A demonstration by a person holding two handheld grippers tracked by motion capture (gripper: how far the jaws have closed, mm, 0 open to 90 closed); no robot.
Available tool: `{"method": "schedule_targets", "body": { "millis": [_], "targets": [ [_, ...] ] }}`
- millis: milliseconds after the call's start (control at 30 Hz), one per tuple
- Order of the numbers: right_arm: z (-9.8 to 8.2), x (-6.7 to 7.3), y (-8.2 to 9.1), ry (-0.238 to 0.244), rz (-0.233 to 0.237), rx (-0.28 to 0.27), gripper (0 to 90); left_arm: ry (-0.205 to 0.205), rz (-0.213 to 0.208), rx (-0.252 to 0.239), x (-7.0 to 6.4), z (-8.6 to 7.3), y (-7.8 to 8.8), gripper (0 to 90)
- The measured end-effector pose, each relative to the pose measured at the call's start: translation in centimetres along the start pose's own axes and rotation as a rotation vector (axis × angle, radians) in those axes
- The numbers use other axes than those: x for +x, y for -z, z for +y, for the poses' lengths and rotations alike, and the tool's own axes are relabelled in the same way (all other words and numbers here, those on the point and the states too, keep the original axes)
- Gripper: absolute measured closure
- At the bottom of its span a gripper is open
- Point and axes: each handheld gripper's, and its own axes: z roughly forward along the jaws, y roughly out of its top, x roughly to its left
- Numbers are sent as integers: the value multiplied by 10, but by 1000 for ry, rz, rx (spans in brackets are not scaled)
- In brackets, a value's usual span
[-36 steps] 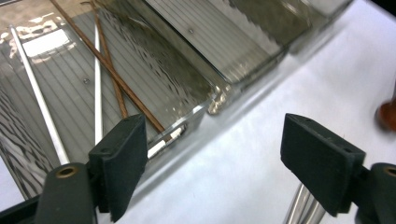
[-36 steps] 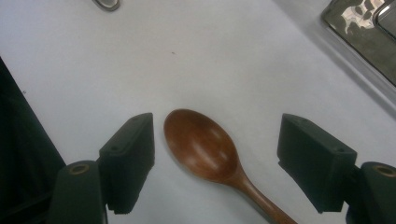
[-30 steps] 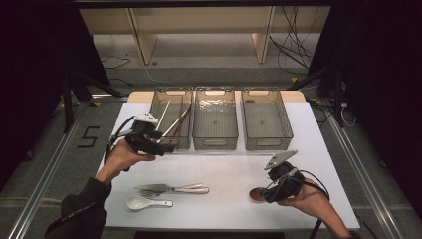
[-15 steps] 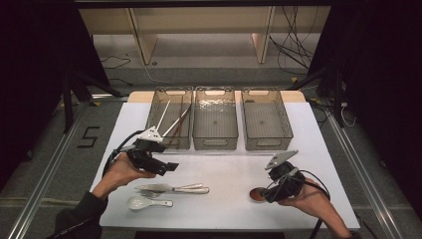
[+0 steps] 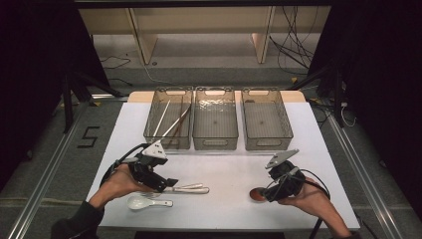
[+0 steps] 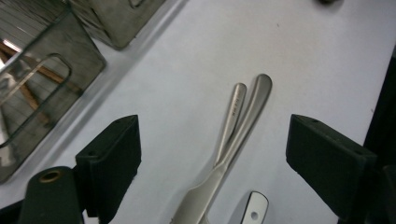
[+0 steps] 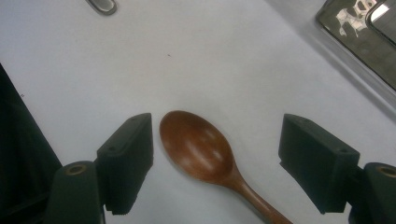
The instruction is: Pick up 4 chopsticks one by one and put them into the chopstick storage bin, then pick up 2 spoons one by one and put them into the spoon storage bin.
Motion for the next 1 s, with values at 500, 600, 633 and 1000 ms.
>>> {"method": "schedule_targets", "body": {
  "millis": [500,600,633,1000],
  "targets": [
    [1,2,0,2,-4,-1,263,-75,-19,138,-12,-14,-12,180],
    [1,1,0,4,-1,-2,263,-91,-21,163,-13,-16,-13,184],
    [1,1,0,3,0,0,263,-101,-22,175,-13,-16,-14,187],
    [0,1,0,2,-7,4,265,-149,-23,252,-17,-23,-21,276]
  ]
}}
